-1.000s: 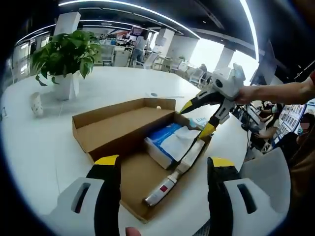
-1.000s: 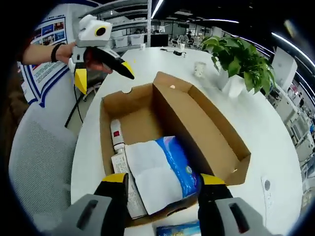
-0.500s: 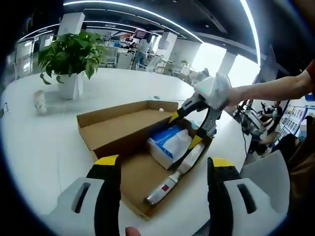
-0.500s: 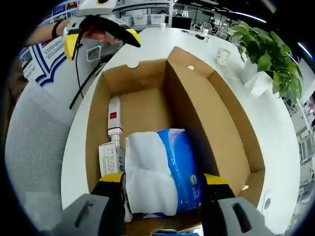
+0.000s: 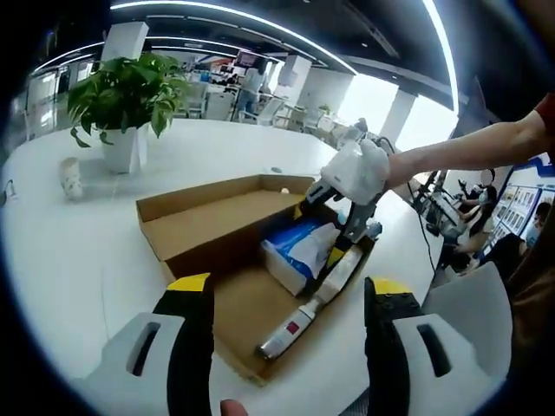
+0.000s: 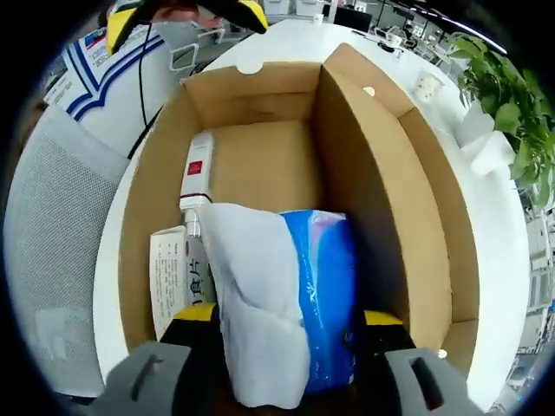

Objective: Operate the shoe box by opening the lid, removing the specified soft item, and placing it in the target area until the item is outside and the box remains undamaged.

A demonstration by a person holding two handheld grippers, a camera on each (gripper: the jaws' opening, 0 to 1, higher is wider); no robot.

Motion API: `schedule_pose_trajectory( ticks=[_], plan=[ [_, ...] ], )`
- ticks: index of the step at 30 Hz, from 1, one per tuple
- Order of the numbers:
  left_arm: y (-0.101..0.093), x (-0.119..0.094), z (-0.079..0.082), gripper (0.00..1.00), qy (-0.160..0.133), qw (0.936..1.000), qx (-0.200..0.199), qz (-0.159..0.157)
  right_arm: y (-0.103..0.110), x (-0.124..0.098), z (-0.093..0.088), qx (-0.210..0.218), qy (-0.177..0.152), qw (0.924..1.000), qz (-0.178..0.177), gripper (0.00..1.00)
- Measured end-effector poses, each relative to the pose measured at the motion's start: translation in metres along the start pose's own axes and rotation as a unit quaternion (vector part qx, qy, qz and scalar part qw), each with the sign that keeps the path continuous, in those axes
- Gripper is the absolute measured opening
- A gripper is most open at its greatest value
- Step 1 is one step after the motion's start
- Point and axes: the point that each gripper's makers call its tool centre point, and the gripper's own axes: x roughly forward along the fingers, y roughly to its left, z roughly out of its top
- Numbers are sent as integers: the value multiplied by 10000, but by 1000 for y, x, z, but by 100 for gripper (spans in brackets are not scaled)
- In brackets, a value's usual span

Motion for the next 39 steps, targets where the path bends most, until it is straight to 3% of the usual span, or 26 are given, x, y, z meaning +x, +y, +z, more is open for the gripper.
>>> schedule_pose_trajectory(
  ticks=[12,19,26,39],
  plan=[
    [7,-3,-1,70,-51,9999,-73,48,3,18,-2,-117,207,9996,117,62],
    [6,-4,-5,69,-51,9999,-125,32,3,26,-3,-125,312,9994,-9,63],
    [8,-5,-8,68,-45,9998,-166,54,1,25,-3,-32,211,9998,-50,61],
    [12,-15,-12,66,-65,9996,-225,136,4,7,5,422,-250,9988,-90,43]
  ],
)
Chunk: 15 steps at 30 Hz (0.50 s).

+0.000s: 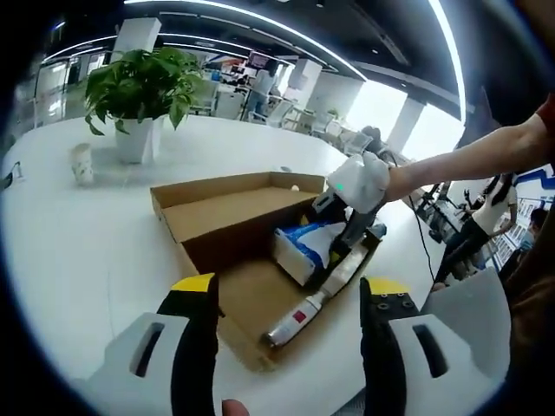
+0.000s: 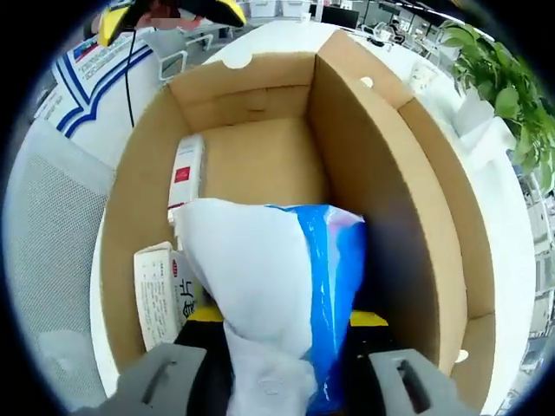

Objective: Operate the shoe box by opening the lid, removing the specified soft item, and placing it in the target area until the item is outside and the box remains undamaged.

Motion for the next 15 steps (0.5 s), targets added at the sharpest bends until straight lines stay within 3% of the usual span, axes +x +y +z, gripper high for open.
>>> schedule_pose_trajectory(
  ticks=[15],
  plan=[
    [-9,-5,9,66,-130,9999,72,-34,6,-34,22,114,-378,9989,-261,43]
  ],
)
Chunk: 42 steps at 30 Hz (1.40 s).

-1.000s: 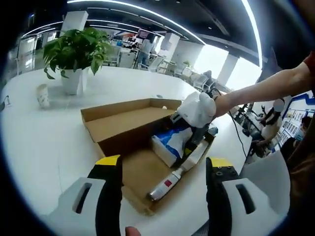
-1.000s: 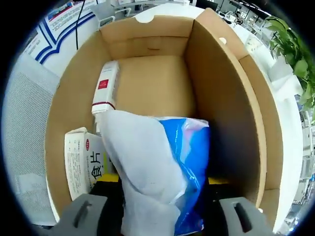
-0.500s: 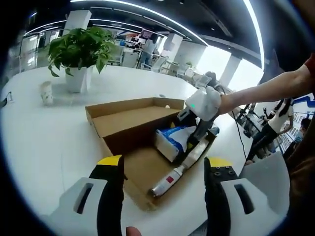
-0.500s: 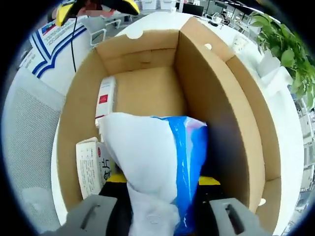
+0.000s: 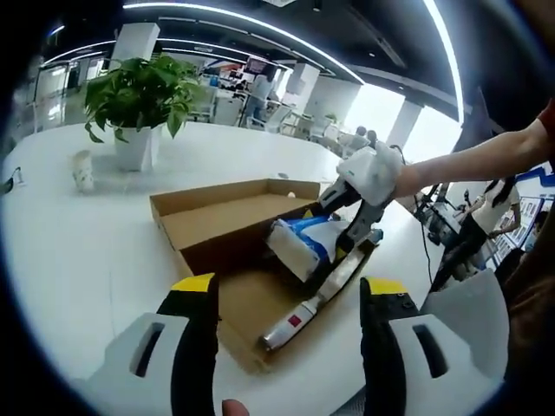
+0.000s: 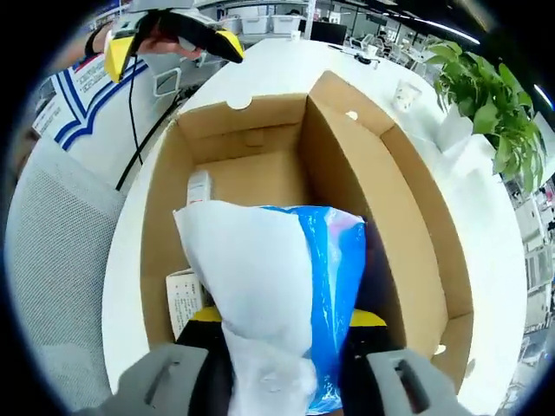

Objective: Operate the shoe box by opening the lid, removing the specified soft item, and placing it in the target area until the item is outside and the box remains undamaged.

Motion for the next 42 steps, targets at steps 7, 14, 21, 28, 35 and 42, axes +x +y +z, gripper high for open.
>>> schedule_pose_trajectory(
  ticks=[7,14,21,28,35,42],
  plan=[
    [-4,-5,7,66,-135,9999,10,-26,-2,-17,7,64,-126,9998,-146,43],
    [-9,-7,10,66,-158,9998,64,-67,-3,-35,6,64,-213,9994,-248,44],
    [-18,-7,17,66,-199,9996,141,-126,-1,-55,8,-21,-279,9989,-389,44],
    [-30,-3,20,66,-193,9994,188,-237,4,-72,14,-89,-386,9979,-521,44],
    [-43,1,26,66,-152,9988,326,-331,2,-90,0,-112,-354,9970,-674,44],
    [-56,8,27,66,-98,9981,427,-430,4,-111,-28,15,-306,9962,-821,44]
  ],
)
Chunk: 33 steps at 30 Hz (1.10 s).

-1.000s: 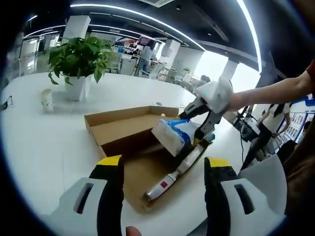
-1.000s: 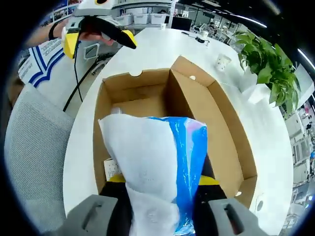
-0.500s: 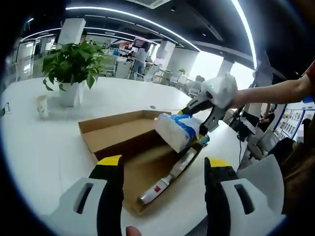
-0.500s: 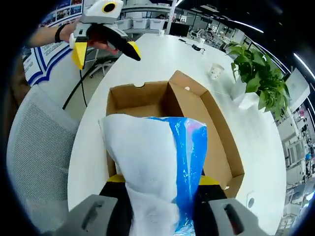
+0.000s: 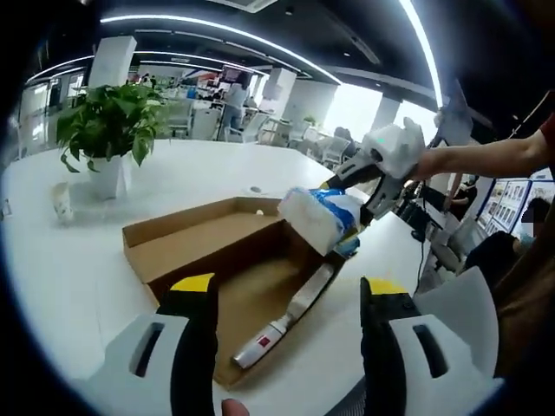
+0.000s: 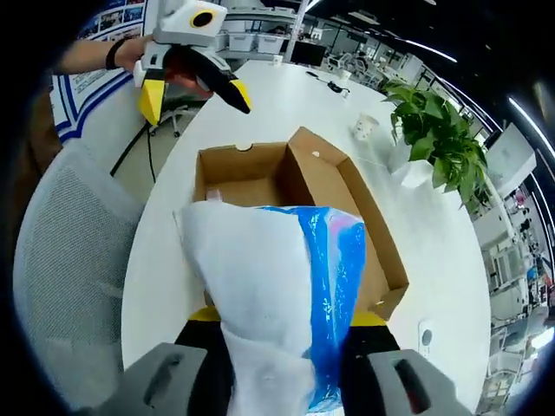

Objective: Operate the shoe box by opening the lid, removing the specified soft item, and placing it in the target area until the item is outside and the box remains undamaged.

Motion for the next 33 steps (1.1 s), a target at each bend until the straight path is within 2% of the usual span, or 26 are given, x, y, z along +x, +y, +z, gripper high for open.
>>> schedule_pose_trajectory(
  ticks=[13,33],
  plan=[
    [-23,15,-2,66,139,9996,106,-227,16,-29,-60,343,208,9991,-134,44],
    [-44,28,-1,66,288,9985,260,-396,32,-63,-133,856,362,9949,-392,44]
  ],
)
